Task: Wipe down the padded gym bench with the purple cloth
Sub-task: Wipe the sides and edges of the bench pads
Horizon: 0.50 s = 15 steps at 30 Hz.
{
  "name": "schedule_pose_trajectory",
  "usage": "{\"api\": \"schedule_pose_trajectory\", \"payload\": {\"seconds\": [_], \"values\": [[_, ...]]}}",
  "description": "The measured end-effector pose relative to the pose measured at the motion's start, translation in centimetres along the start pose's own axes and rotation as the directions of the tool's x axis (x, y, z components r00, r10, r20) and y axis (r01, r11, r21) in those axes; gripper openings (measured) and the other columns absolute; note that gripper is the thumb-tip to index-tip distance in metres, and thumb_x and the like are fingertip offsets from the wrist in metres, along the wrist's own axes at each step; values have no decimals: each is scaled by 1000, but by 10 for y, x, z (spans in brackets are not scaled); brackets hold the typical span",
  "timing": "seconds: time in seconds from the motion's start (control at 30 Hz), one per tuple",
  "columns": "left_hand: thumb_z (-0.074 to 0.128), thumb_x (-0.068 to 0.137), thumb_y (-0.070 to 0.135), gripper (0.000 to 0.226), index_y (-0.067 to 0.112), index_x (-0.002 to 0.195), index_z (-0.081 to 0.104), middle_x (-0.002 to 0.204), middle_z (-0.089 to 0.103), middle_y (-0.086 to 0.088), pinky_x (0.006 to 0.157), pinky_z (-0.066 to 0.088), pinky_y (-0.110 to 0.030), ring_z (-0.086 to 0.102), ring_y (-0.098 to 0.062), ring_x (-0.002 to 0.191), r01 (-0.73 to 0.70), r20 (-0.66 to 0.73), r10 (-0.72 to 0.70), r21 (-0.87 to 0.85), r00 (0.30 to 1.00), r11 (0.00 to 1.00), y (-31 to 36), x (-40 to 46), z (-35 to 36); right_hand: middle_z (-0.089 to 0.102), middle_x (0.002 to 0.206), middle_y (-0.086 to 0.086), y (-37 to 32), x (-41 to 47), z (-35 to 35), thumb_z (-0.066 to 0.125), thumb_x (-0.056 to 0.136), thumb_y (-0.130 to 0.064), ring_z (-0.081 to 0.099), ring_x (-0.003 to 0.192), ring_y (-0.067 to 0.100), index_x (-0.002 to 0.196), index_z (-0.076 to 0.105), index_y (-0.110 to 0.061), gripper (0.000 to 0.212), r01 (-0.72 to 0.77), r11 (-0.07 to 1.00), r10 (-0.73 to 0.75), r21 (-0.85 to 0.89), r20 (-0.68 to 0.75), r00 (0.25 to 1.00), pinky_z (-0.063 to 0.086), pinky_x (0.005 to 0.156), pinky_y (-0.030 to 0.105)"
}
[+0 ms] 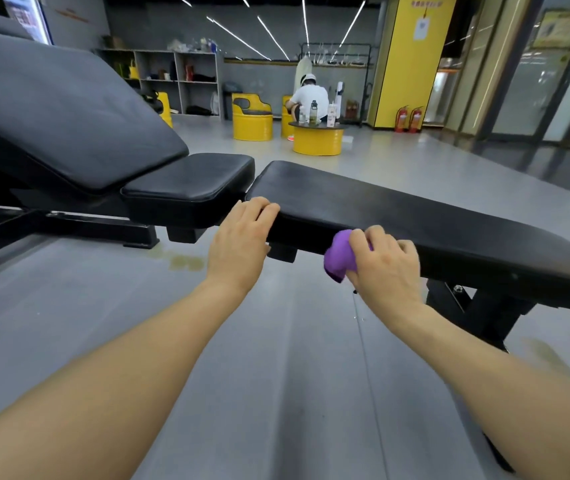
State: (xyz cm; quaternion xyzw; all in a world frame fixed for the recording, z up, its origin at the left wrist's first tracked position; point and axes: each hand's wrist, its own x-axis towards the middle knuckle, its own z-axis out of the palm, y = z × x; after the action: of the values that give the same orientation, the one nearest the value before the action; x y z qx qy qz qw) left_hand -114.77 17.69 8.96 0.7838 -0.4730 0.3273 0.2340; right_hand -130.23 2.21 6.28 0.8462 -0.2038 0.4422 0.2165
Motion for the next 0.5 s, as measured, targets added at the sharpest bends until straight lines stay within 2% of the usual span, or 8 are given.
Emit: {"api": "schedule_pose_trajectory", "payload": {"seconds": [0.03,0.1,0.17,0.27,0.4,0.5], "values": [[77,63,-2,57,10,115,57,114,56,-2,96,39,-30,54,-26,98,-1,-14,1,11,1000,1000,-1,1,1,57,80,9,-17,10,1,75,53,-17,53,59,27,94,41,-17,54,9,1000,-8,18,-35,999,38,59,32],[71,68,-3,42,10,106,60,104,58,-3,77,39,-28,54,-26,91,15,-32,-15,10,999,1000,1,2,1,56,78,7,-56,36,4,70,59,-13,51,56,26,92,43,-18,43,62,998,-58,25,-108,992,35,57,31],[63,76,1,23,10,96,61,97,56,-4,62,35,-30,52,-25,88,62,-33,-62,-11,998,998,6,5,-1,53,76,7,-74,52,6,67,60,-8,45,53,24,92,45,-16,40,93,996,-91,12,-132,987,28,51,30],[71,68,-3,31,6,96,61,95,57,-7,54,45,-39,54,-29,87,65,-46,-64,14,997,998,11,5,-1,52,78,10,-34,31,7,73,51,-5,44,56,26,93,40,-15,55,72,997,-70,28,-63,996,25,49,29],[70,69,-6,36,5,102,60,99,57,-8,52,49,-41,54,-30,90,87,-46,-86,9,995,996,13,2,4,49,78,17,43,-21,2,78,54,-3,46,57,30,88,35,-11,56,-139,987,138,79,16,990,29,47,29],[69,69,-8,37,5,103,60,99,57,-8,50,48,-39,54,-30,89,95,-55,-94,23,994,995,15,1,6,50,78,17,30,-22,5,80,51,-4,48,58,31,89,36,-10,58,-285,956,284,65,28,958,30,48,31]]}}
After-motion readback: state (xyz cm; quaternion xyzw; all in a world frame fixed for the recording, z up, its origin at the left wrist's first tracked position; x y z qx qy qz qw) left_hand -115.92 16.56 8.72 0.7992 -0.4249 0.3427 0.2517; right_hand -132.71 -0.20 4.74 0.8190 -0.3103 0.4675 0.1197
